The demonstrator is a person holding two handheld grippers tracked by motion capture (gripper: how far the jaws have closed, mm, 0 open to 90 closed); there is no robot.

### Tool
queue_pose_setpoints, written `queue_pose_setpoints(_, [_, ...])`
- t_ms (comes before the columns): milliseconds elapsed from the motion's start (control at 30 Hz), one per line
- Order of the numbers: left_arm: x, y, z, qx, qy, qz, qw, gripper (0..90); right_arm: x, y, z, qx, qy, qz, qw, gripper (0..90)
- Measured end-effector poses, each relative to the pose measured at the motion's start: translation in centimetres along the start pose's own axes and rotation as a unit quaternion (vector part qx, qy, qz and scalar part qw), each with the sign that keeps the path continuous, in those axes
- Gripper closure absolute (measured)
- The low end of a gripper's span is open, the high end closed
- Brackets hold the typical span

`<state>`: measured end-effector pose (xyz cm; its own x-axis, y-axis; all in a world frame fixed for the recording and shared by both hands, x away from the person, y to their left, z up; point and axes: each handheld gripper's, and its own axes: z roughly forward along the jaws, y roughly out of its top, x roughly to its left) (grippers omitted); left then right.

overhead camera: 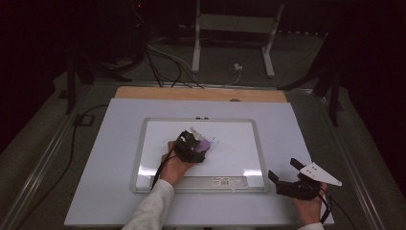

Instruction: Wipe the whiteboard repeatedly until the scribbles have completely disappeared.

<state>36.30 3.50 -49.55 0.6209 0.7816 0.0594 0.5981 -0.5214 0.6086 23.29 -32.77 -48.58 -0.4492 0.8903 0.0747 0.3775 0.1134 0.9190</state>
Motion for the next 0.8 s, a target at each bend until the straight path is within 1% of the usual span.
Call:
queue_pose_setpoints(33, [0.1,0.1,0.1,0.002,-0.003,-0.003,1.0000,41.8,0.0,0.0,0.0,0.000,0.000,-0.001,1.0000,0.1])
queue_pose_setpoints(100, [-0.3,0.3,0.1,0.002,0.005,0.006,1.0000,41.8,0.1,0.0,0.1,0.002,0.001,-0.001,1.0000,0.1])
queue_pose_setpoints(133, [-0.6,0.3,0.2,0.001,-0.002,0.008,1.0000,41.8,0.1,0.0,0.1,0.001,0.001,-0.001,1.0000,0.1])
queue_pose_setpoints(233, [-2.0,0.5,0.3,-0.006,-0.030,0.028,0.9991,41.8,0.1,0.0,0.2,0.003,0.002,-0.003,1.0000,0.1])
queue_pose_setpoints(300, [-3.0,0.6,0.3,-0.009,-0.056,0.043,0.9974,41.8,0.2,0.0,0.2,0.002,0.002,-0.003,1.0000,0.1])
queue_pose_setpoints(333, [-3.5,0.6,0.3,-0.012,-0.063,0.053,0.9965,41.8,0.2,0.0,0.2,0.002,0.002,-0.002,1.0000,0.1])
queue_pose_setpoints(367, [-3.8,0.7,0.3,-0.012,-0.056,0.061,0.9965,41.8,0.2,0.0,0.1,0.002,0.002,-0.002,1.0000,0.1])
queue_pose_setpoints(400, [-3.8,0.8,0.3,-0.010,-0.054,0.064,0.9965,41.8,0.1,0.0,0.1,0.002,0.001,-0.002,1.0000,0.1])
queue_pose_setpoints(433, [-3.6,0.8,0.3,-0.009,-0.047,0.062,0.9969,41.8,0.1,0.0,0.1,0.002,0.001,-0.002,1.0000,0.1])
queue_pose_setpoints(500, [-2.9,0.9,0.5,-0.009,-0.025,0.046,0.9986,41.8,0.1,0.0,0.1,0.001,0.001,-0.002,1.0000,0.1])
queue_pose_setpoints(600, [-1.3,0.9,0.6,-0.002,0.011,0.028,0.9996,41.8,0.0,0.0,0.0,0.000,0.000,-0.001,1.0000,0.1])
queue_pose_setpoints(633, [-0.9,0.9,0.5,0.001,0.015,0.019,0.9997,41.9,0.0,0.0,0.0,0.000,0.000,0.000,1.0000,0.1])
queue_pose_setpoints(667, [-0.6,0.8,0.5,0.002,0.011,0.011,0.9999,41.9,-0.1,0.0,0.0,0.001,0.000,0.001,1.0000,0.1])
queue_pose_setpoints(700, [-0.6,0.8,0.5,0.002,0.011,0.010,0.9999,41.8,-0.1,0.0,0.0,0.001,0.000,0.000,1.0000,0.1])
queue_pose_setpoints(733, [-0.8,0.8,0.5,0.002,0.015,0.017,0.9997,41.8,0.0,0.0,0.0,0.001,0.000,0.000,1.0000,0.1])
queue_pose_setpoints(767, [-1.0,0.9,0.5,0.002,0.014,0.021,0.9997,41.8,0.0,0.0,0.0,0.001,0.001,0.000,1.0000,0.1])
queue_pose_setpoints(800, [-1.3,0.9,0.5,0.001,0.004,0.023,0.9997,41.8,0.0,0.0,0.1,0.001,0.001,-0.002,1.0000,0.1])
